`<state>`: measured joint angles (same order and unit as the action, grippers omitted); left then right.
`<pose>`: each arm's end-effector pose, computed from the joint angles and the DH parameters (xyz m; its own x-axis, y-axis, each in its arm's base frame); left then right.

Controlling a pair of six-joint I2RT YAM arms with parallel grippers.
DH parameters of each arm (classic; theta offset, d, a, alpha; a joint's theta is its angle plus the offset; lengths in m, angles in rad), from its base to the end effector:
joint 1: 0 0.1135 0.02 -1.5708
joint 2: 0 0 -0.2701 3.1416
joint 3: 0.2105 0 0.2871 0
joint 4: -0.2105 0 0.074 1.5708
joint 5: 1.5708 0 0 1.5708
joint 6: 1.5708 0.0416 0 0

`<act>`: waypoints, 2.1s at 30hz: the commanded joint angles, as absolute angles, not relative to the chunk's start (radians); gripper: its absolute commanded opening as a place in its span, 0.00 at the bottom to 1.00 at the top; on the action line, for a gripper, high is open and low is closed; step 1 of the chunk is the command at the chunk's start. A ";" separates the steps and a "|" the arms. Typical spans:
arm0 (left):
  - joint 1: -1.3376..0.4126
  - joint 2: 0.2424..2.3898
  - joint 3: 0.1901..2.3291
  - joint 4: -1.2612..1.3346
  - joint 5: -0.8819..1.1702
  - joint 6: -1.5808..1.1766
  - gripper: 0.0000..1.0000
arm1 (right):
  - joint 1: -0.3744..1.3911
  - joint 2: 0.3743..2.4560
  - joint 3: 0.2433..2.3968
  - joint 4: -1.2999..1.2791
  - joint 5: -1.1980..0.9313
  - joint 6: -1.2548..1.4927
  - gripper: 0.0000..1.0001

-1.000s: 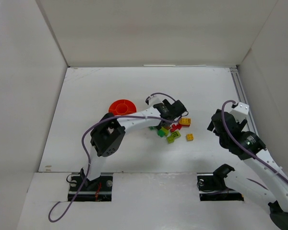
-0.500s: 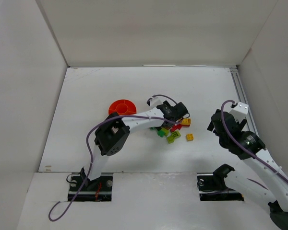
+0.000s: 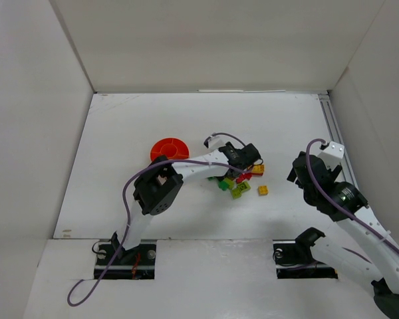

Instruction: Sort the legos into containers by color

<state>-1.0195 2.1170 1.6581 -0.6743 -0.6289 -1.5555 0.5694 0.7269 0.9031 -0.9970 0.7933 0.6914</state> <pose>0.2745 -0.3997 0.1762 -0.5655 -0.6240 -0.5392 -0.4658 0.7812 -0.4156 0.1460 0.0583 0.3258 -0.4550 0.2398 -0.8576 0.4168 0.9084 0.0329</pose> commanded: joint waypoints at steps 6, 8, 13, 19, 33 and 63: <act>-1.022 2.114 1.690 -0.689 -0.629 -1.543 0.55 | 0.565 0.721 0.910 -0.988 0.810 0.680 0.78; -1.022 2.114 1.690 -0.689 -0.629 -1.534 0.51 | 0.565 0.721 0.910 -0.988 0.810 0.680 0.78; -1.022 2.114 1.681 -0.680 -0.629 -1.525 0.42 | 0.565 0.712 0.910 -0.988 0.810 0.680 0.78; -1.022 2.114 1.681 -0.680 -0.629 -1.514 0.33 | 0.565 0.703 0.910 -0.988 0.819 0.689 0.78; -1.042 1.981 1.718 -0.701 -0.770 -1.347 0.21 | 0.565 0.684 0.910 -0.988 0.838 0.698 0.78; -0.960 1.549 1.249 -1.134 -1.236 -1.755 0.26 | 0.565 0.739 0.899 -0.850 0.781 0.584 0.78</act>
<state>-0.9565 1.5673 1.2182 -1.0962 -1.1210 -1.7336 0.5694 0.7467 0.8871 -0.9073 0.7845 0.6014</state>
